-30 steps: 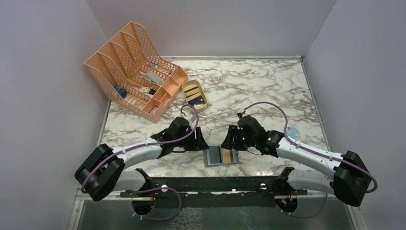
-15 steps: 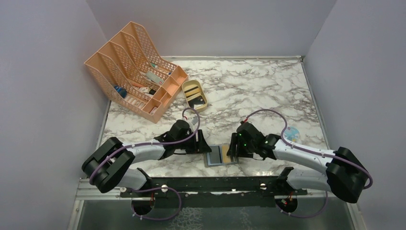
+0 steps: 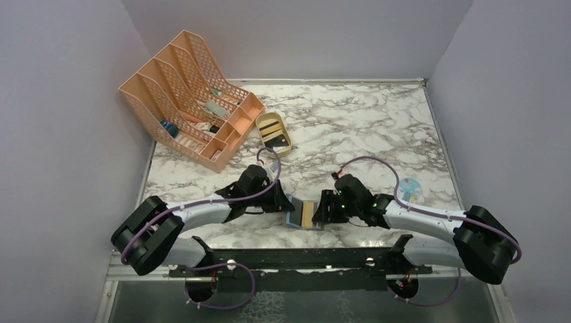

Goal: Put the credit cards into the card holder
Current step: Close the card holder at the center of the board.

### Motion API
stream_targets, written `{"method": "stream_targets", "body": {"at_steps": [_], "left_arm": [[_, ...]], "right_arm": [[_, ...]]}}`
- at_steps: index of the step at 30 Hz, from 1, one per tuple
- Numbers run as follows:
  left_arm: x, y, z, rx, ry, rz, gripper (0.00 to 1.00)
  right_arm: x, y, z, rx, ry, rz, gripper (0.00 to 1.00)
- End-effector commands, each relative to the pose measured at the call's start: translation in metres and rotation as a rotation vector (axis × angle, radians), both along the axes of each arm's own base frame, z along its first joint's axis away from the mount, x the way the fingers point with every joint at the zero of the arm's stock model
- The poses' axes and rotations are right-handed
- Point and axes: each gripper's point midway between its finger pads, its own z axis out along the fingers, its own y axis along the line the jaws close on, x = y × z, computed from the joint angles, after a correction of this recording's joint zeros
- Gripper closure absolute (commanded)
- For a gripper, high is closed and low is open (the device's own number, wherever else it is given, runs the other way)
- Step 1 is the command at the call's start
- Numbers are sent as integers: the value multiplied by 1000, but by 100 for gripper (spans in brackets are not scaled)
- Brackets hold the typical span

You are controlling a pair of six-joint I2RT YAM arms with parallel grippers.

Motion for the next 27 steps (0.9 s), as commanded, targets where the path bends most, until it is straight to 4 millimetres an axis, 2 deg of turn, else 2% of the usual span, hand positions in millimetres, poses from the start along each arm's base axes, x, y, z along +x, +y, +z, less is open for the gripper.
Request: {"method": "stream_targets", "body": {"at_steps": [1,3,6,10,13,17,21,27], "left_arm": [[21,10,6,154,-104,-19,94],[31,18,9,229,-151,-43,100],[43,34,10,310,-175,-74,100],[48,52,10,341,-159,-118,100],[51,66,12,359,-145,-142,100],[56,81,16,367,-125,-147,100],[59,83,20,310,-97,-148,100],[60,83,17,284,-70,-150,100]], "right_arm": [[0,24,19,114,-102,154,51],[5,25,25,75,-161,226,51],[20,28,39,33,-255,281,51],[35,37,53,7,-371,368,53],[30,53,62,64,-477,558,52],[37,62,66,39,-653,762,52],[43,77,65,33,-800,962,52],[61,95,54,15,-894,1029,51]]}}
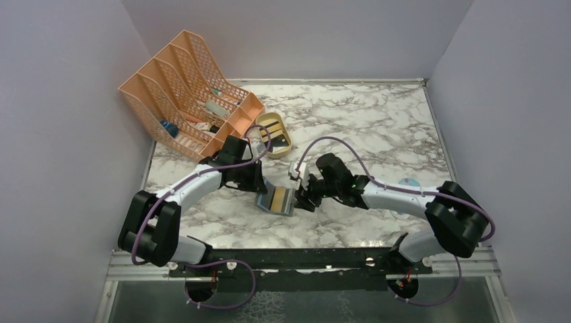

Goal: Put the credit cards into the card holder
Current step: Close the card holder at the center of the board.

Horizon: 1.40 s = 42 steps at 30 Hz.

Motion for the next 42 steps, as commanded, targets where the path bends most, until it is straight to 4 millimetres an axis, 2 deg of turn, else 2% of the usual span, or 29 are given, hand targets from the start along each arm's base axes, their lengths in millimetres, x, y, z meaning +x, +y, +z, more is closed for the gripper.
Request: {"method": "stream_targets", "body": {"at_steps": [1,5,15,22,27,30,35,42], "left_arm": [[-3,-6,6,-47,17,-44,100],[-6,-6,3,-55,30,-46,100],[-7,-3,-2,-46,36,-34,100],[-2,3,2,-25,13,-20,100],[-1,6,1,-13,13,-17,100],[-1,8,1,-7,13,-8,100],[3,13,3,18,-14,16,100],[2,12,1,10,0,10,100]], "right_arm": [[14,25,7,56,-162,142,51],[23,29,-6,36,-201,121,50],[16,34,-32,-26,-223,138,53],[22,23,-21,-57,-249,69,53],[21,23,-31,-93,-234,90,56],[21,23,-33,-100,-230,97,62],[15,23,-34,-107,-224,137,55],[18,34,-41,-100,-234,130,56]]}}
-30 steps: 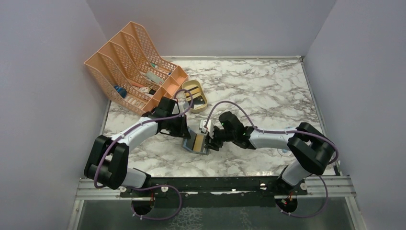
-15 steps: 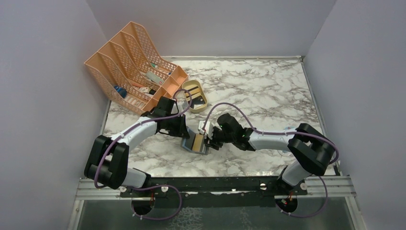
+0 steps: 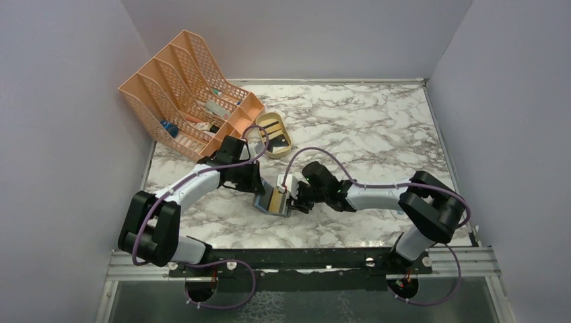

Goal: Put the credit cards into the card holder
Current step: Close the card holder at the center of the board.

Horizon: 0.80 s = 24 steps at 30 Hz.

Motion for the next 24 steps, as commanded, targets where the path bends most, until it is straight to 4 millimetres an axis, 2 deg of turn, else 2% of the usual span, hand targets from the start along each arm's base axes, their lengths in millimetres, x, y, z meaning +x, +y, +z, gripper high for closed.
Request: {"method": "stream_targets", "body": {"at_steps": [1,5,10,13,15,19,24], "left_arm": [[2,3,4,5,-21,3,100],[2,3,3,1,-18,7,100],[1,2,2,0,-11,12,100],[2,2,1,1,-11,15,100],[3,3,1,8,-13,19,100],[8,11,1,59,-31,35,100],[10,12,2,64,-29,39,100]], "right_arm": [[5,17,2,26,-33,8,56],[6,23,4,52,-58,7,59],[7,30,14,117,-94,5,77],[-3,32,24,177,-116,37,86],[-2,29,31,192,-126,15,90],[-3,23,53,256,-169,-2,96],[-14,18,76,399,-175,-24,99]]}}
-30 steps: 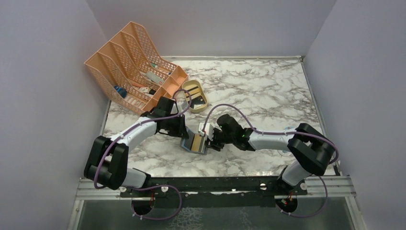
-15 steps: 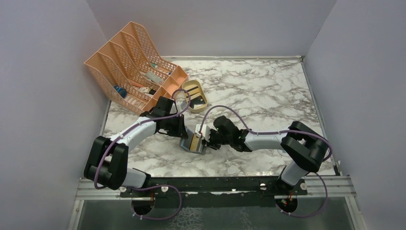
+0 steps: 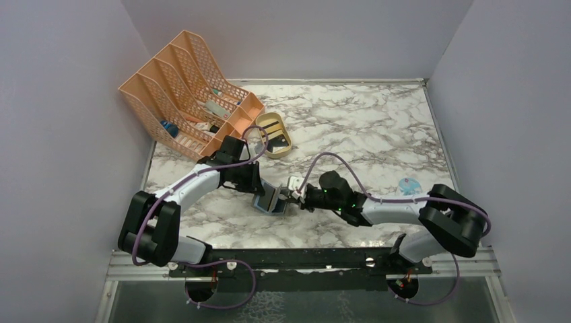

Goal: Put the credit cards into the card holder
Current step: Close the card holder at the center of the board.

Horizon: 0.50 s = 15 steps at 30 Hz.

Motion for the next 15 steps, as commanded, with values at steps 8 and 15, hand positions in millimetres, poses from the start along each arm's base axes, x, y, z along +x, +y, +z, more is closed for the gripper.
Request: {"method": "stream_targets", "body": {"at_steps": [8,15], "left_arm": [[4,-26,28,-178,2,3,76],[-14,-57,47,-499,77,43,63]], "right_arm": [[-15,13,32,299,16,10,99],[-16,14,34,352,-11,22,99]]}}
